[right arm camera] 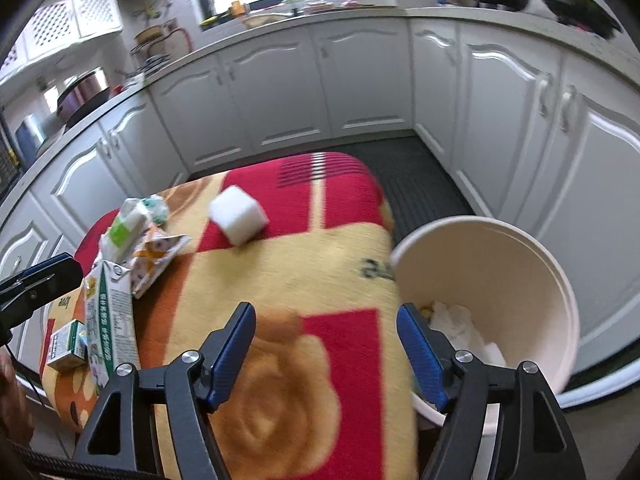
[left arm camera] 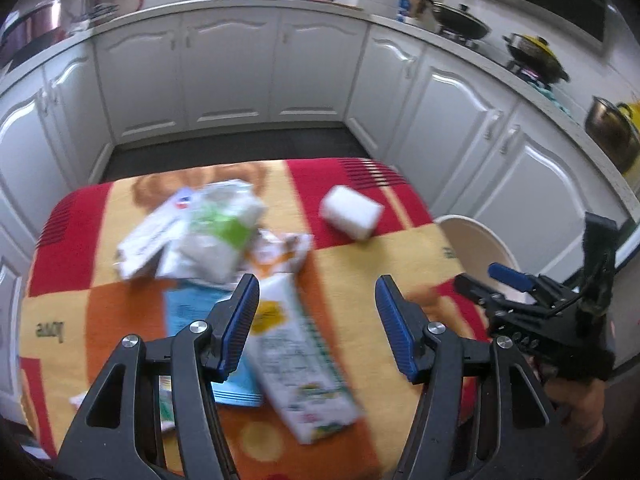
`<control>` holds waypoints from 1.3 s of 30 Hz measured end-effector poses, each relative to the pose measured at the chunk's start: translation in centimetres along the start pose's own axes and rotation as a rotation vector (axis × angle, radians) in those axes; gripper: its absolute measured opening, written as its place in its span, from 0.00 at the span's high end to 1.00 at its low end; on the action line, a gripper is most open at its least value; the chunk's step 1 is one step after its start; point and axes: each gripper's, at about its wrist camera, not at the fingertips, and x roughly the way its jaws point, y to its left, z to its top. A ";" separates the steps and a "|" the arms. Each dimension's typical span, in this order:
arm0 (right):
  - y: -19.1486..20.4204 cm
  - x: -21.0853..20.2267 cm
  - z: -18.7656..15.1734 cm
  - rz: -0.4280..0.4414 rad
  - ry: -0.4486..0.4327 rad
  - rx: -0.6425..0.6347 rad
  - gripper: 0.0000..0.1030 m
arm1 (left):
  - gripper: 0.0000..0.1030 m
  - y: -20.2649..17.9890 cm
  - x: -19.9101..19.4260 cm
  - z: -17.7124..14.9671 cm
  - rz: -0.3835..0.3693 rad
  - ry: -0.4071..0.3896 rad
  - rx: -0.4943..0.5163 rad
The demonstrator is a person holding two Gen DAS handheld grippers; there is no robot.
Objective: Collect trash
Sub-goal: 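Move both open tools back over the table toward the remaining trash, then grasp the green-printed plastic bag with the left tool while the right tool grasps the white sponge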
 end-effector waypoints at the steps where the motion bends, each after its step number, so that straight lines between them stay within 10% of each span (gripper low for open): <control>1: 0.5 0.4 0.3 0.010 0.004 -0.009 0.31 | 0.42 1.0 0.1 0.1 0.006 0.006 -0.009; 21: 6.4 11.5 7.1 0.099 0.097 -0.178 0.28 | 0.31 8.0 8.0 4.1 -0.020 0.137 -0.032; 25: 6.4 12.4 7.4 0.140 0.097 -0.156 0.29 | 0.54 8.3 8.6 4.2 -0.049 0.156 -0.042; 27: 6.4 12.8 7.3 0.166 0.101 -0.142 0.53 | 0.63 8.4 8.3 4.0 -0.063 0.153 -0.050; 29: 6.5 12.9 7.2 0.181 0.109 -0.134 0.58 | 0.73 8.4 7.9 4.0 -0.051 0.141 -0.036; 39: 6.3 7.1 5.6 0.225 0.018 -0.130 0.63 | 0.76 7.5 2.5 4.5 -0.066 0.032 -0.056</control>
